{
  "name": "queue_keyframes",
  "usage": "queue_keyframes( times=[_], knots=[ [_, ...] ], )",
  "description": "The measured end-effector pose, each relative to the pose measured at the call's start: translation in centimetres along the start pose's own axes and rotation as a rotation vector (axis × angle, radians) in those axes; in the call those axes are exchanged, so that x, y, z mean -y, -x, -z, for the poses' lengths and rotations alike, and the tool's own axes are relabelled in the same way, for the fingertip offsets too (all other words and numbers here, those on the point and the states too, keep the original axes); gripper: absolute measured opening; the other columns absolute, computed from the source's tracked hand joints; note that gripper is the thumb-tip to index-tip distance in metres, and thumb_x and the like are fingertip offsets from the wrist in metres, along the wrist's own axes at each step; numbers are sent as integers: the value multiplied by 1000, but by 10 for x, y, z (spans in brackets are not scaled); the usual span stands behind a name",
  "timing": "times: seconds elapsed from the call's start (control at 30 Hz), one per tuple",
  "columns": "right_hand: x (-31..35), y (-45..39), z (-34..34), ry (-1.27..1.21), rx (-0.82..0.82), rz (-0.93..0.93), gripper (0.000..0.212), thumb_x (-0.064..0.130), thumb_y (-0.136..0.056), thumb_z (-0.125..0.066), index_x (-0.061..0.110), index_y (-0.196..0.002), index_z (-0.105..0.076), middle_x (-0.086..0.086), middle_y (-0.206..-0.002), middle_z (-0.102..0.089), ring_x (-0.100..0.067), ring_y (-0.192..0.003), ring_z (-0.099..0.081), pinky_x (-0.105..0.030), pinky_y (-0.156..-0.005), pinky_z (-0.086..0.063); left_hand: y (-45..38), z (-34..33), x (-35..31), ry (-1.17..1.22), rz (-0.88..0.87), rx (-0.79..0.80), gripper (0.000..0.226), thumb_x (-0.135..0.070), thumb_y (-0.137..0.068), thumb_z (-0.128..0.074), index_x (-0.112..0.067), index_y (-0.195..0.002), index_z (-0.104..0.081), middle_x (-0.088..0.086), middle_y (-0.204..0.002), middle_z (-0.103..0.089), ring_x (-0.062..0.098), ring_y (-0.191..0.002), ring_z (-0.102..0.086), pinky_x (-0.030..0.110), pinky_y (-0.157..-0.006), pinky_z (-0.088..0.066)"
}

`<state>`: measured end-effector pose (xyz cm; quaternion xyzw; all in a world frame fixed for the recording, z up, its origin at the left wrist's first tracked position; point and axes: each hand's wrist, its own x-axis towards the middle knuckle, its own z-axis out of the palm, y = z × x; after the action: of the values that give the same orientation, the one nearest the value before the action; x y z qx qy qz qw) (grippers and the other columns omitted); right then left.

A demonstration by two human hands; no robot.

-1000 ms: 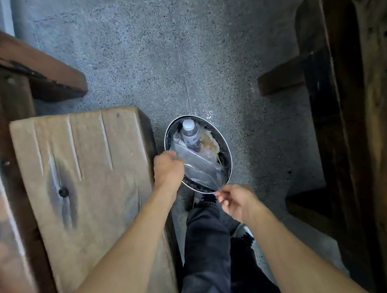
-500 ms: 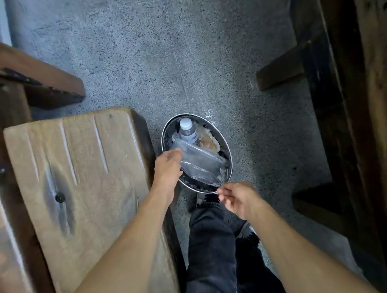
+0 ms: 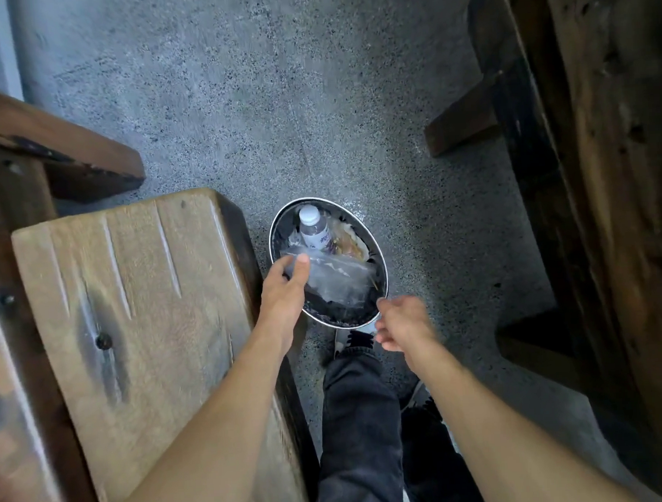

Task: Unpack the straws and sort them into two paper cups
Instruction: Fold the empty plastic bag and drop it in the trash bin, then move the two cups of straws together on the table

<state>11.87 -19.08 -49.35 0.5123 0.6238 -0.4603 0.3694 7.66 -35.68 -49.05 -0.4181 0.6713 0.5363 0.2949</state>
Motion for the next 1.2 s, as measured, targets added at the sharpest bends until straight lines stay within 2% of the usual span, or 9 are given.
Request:
queue_keyframes(
  times=[0.1,0.2,0.33,0.4,0.53,0.67,0.8,0.9,1.2],
  knots=[
    [16,32,7,35,-59,200,28,47,-87,-57,23,-101,-58,-6,-90,-70,-27,-81,-68,-43,-80,-56,32,4,-11,-10,-46,37,57,-58,-90,-56,-28,-138,-51,2,-136,-55,23,-122,-55,46,-109,-43],
    [44,87,24,-3,-54,421,23,33,-96,-56,18,-112,-54,9,-91,-61,-15,-88,-59,-26,-78,-41,71,6,-37,-11,-178,7,63,-68,-81,-58,-32,-132,-54,0,-130,-58,17,-117,-58,45,-108,-45],
    [78,179,63,-12,-105,715,42,39,-94,-57,21,-131,-50,4,-125,-60,-13,-115,-57,-27,-97,-42,151,5,-93,6,-466,4,52,-46,-93,-60,-36,-141,-44,-11,-139,-47,-8,-114,-51,20,-103,-40],
    [88,227,88,-47,-105,809,47,38,-95,-57,21,-137,-47,5,-135,-55,-10,-123,-53,-25,-101,-41,199,5,-121,6,-590,15,59,-50,-90,-61,-41,-143,-39,-15,-141,-43,-3,-121,-49,18,-101,-39],
    [96,316,147,-173,-170,975,48,37,-94,-58,23,-138,-47,9,-133,-56,-7,-120,-54,-38,-103,-45,296,3,-178,-8,-819,46,73,-66,-78,-53,-47,-145,-31,-21,-152,-31,1,-139,-34,17,-104,-36],
    [81,383,217,-233,-295,1067,56,46,-93,-53,26,-144,-39,12,-143,-48,-7,-129,-47,-40,-108,-40,388,-13,-219,-116,-1038,106,77,-76,-78,-51,-51,-146,-25,-9,-160,-22,6,-148,-22,32,-117,-24],
    [47,438,302,-242,-550,1130,62,47,-95,-51,29,-150,-29,16,-154,-32,-7,-144,-30,-40,-118,-25,477,-46,-243,-258,-1213,211,78,-70,-79,-54,-52,-148,-21,-10,-163,-15,-2,-149,-12,30,-117,-19],
    [12,470,364,-247,-726,1151,74,56,-92,-48,27,-154,-21,20,-152,-23,-3,-146,-21,-41,-120,-21,535,-79,-248,-336,-1298,301,81,-72,-77,-55,-54,-148,-20,-15,-164,-9,0,-150,-8,40,-121,-19],
    [-134,526,504,-288,-1185,928,86,62,-87,-42,26,-157,-7,10,-165,-7,-12,-152,4,-44,-123,-3,670,-197,-215,-588,-1543,615,86,-80,-76,-50,-55,-151,-13,-22,-164,2,1,-150,-1,49,-120,-18]
  ],
)
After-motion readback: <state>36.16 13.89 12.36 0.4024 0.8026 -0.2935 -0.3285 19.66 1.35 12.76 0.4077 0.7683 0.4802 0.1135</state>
